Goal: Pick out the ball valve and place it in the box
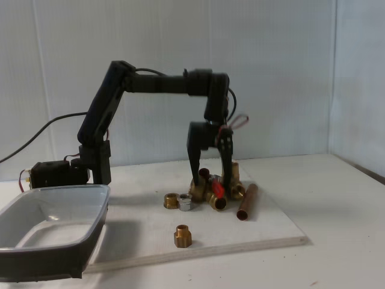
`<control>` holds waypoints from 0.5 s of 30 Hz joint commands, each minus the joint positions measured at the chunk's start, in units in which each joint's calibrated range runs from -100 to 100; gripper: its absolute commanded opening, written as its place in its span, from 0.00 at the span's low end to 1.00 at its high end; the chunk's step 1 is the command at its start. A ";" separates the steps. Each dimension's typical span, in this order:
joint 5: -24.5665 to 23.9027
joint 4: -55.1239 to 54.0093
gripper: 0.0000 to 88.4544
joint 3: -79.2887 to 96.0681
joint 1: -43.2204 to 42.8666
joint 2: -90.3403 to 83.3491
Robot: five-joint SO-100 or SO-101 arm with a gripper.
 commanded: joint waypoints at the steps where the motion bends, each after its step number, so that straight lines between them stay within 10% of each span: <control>1: 0.10 0.00 0.26 -2.80 -0.38 0.87; 15: 0.10 0.60 0.26 -8.66 -0.23 3.50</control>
